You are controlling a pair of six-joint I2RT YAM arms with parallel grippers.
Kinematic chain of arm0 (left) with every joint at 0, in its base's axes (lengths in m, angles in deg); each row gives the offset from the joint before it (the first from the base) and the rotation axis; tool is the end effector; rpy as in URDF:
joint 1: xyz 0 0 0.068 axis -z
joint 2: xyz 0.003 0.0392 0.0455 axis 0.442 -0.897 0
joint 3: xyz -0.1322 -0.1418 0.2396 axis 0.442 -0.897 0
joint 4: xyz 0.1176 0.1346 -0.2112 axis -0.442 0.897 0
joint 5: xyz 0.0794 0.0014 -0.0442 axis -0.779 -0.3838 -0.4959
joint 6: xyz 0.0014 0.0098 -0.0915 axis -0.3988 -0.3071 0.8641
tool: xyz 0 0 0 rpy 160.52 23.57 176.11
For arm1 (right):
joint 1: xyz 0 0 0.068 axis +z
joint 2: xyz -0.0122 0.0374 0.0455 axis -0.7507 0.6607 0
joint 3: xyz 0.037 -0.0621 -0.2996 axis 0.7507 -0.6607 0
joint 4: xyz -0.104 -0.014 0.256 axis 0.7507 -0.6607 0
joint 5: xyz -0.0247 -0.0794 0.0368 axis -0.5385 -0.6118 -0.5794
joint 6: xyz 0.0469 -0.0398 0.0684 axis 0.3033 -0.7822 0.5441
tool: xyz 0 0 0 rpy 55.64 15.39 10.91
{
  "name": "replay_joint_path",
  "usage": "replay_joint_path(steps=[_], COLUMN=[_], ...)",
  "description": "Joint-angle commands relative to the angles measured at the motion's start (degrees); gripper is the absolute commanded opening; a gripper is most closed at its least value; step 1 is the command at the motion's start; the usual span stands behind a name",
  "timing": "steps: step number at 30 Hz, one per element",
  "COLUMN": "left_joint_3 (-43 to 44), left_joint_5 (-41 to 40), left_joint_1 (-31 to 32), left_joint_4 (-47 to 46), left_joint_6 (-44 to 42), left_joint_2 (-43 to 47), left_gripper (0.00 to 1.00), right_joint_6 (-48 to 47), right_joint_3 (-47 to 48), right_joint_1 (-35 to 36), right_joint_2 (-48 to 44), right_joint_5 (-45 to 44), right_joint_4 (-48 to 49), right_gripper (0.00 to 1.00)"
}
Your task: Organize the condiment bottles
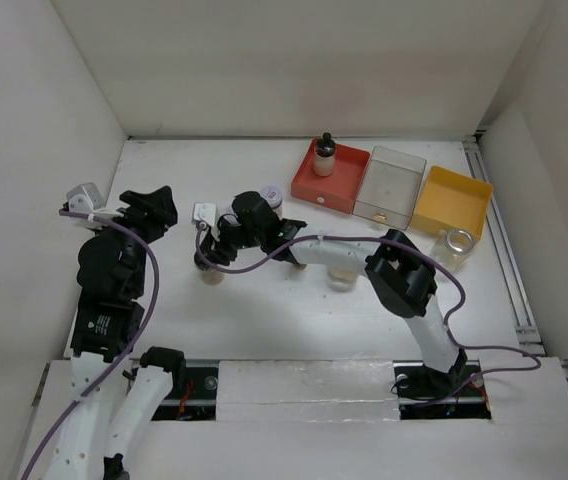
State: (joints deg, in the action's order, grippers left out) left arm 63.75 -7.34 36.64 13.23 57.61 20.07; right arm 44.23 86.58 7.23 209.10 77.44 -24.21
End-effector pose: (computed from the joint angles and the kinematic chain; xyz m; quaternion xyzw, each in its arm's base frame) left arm 0.1482 -0.0083 0.4453 -0.1946 0.6123 -0.1957 0.7409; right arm 0.2917 0.5024 0.2406 -0.5937 0.5533 0.3752 0.4480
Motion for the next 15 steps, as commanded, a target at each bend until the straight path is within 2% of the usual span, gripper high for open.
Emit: replay_joint_path(steps=[1,3,4,5,6,8,11,15], left_joint_3=[-0.5,-0.5,-0.5,-0.5,-0.5,-0.5,-0.5,-0.5], left_joint_5=[1.6,1.6,2.1,2.1,2.1,2.1,2.1,3.3], left_joint_1=[0.0,0.0,0.0,0.0,0.0,0.0,0.0,0.0], left_joint_4=[-1.9,-1.9,-1.9,-1.9,-1.9,-1.9,-1.9,-2.4], left_joint_6=[-0.3,-0.3,-0.3,-0.3,-0.3,-0.3,-0.3,-0.3], left_joint_2=[0.0,0.0,-0.5,-0.5,-0.5,-0.5,-0.5,-1.0], left_gripper=[0.64,0.64,0.64,0.64,0.64,0.64,0.64,0.64], right_joint_6=[-0.7,-0.7,0.0,0.6,0.6,1.8,4.9,8.7], right_joint_3=[3.3,3.3,3.3,2.7,2.7,1.0,-1.2,-3.3], right_joint_1=[0.7,0.7,0.7,0.7,0.7,0.7,-1.1,-7.6], right_joint_2=[0.0,0.5,0.5,0.5,0.5,-1.0,-6.0,-14.9], right_joint_5=[0.5,0.5,0.5,1.0,1.0,1.5,4.6,4.6], right_joint_4=[2.3,2.3,2.3,2.8,4.0,5.6,10.9,15.4], right_gripper=[0.43,0.38,0.31,0.19,0.15,0.1,0.08,0.05])
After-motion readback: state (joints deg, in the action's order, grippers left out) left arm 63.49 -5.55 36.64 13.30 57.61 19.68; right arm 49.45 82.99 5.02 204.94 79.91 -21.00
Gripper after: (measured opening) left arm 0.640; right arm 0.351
